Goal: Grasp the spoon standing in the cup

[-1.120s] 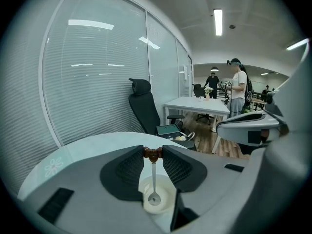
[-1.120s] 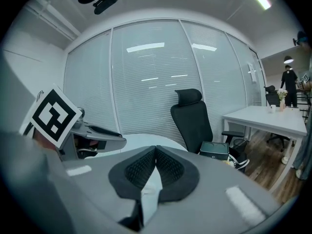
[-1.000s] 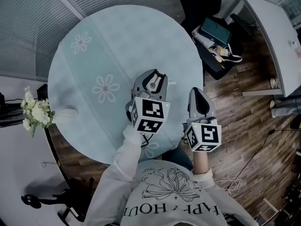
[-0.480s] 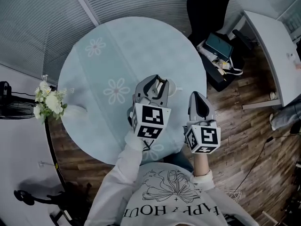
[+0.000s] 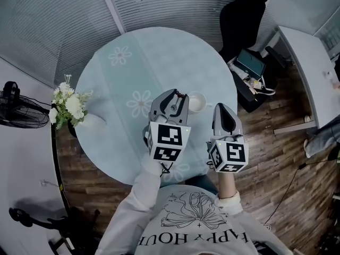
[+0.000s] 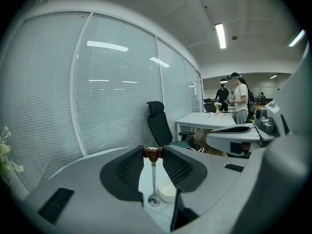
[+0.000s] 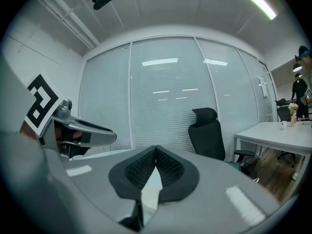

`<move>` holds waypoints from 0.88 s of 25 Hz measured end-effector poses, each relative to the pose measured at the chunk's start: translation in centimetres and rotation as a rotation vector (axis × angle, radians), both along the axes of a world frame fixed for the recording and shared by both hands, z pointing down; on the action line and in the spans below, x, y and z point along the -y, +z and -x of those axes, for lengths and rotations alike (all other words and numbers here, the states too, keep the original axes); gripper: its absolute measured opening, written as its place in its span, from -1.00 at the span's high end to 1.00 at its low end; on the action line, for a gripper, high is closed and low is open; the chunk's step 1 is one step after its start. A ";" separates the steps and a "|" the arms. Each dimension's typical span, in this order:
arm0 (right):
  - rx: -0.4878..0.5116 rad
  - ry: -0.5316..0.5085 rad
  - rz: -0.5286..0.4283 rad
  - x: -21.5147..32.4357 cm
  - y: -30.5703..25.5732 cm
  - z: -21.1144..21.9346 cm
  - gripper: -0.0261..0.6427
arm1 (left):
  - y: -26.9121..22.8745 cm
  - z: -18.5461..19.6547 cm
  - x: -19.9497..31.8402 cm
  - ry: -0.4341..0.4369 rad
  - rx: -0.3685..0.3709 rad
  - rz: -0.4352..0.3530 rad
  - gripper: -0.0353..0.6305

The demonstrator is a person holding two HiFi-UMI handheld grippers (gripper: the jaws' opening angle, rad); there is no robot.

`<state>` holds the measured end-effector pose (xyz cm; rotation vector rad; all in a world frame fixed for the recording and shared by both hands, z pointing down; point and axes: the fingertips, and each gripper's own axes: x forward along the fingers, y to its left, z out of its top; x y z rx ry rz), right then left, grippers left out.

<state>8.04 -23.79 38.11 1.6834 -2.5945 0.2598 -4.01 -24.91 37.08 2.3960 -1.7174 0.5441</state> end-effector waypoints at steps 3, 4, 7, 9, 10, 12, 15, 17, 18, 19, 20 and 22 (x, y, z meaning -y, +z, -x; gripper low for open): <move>0.000 -0.009 -0.023 -0.3 -1.0 0.9 0.89 | -0.9 1.2 -0.8 -0.019 -0.012 -0.017 0.53; -0.001 -0.010 -0.030 -0.3 -1.3 1.1 0.89 | -1.1 1.6 -1.0 -0.026 -0.015 -0.020 0.53; 0.002 -0.013 -0.048 -0.5 -2.1 1.9 0.89 | -1.6 2.7 -1.7 -0.046 -0.032 -0.024 0.53; 0.003 -0.014 -0.060 -0.6 -2.7 2.4 0.89 | -1.9 3.3 -2.1 -0.055 -0.044 -0.030 0.53; 0.003 -0.015 -0.065 -0.7 -3.0 2.6 0.89 | -2.0 3.5 -2.3 -0.057 -0.046 -0.033 0.53; 0.004 -0.015 -0.073 -0.9 -3.4 2.9 0.89 | -2.3 4.0 -2.6 -0.061 -0.049 -0.041 0.53; 0.007 -0.010 -0.077 -1.2 -3.6 3.3 0.89 | -2.5 4.7 -3.1 -0.067 -0.056 -0.047 0.53; 0.004 -0.003 -0.078 -1.3 -3.7 3.3 0.89 | -2.7 5.2 -3.3 -0.071 -0.061 -0.050 0.53; 0.004 0.000 -0.078 -1.4 -3.7 3.3 0.89 | -2.8 5.4 -3.4 -0.072 -0.064 -0.052 0.53; 0.004 0.002 -0.078 -1.5 -3.8 3.4 0.89 | -2.8 5.6 -3.5 -0.074 -0.066 -0.053 0.53; 0.006 0.004 -0.078 -1.5 -3.8 3.4 0.89 | -2.8 5.8 -3.6 -0.076 -0.068 -0.055 0.53; 0.011 0.009 -0.078 -1.6 -3.8 3.5 0.89 | -2.8 6.2 -3.8 -0.081 -0.074 -0.059 0.53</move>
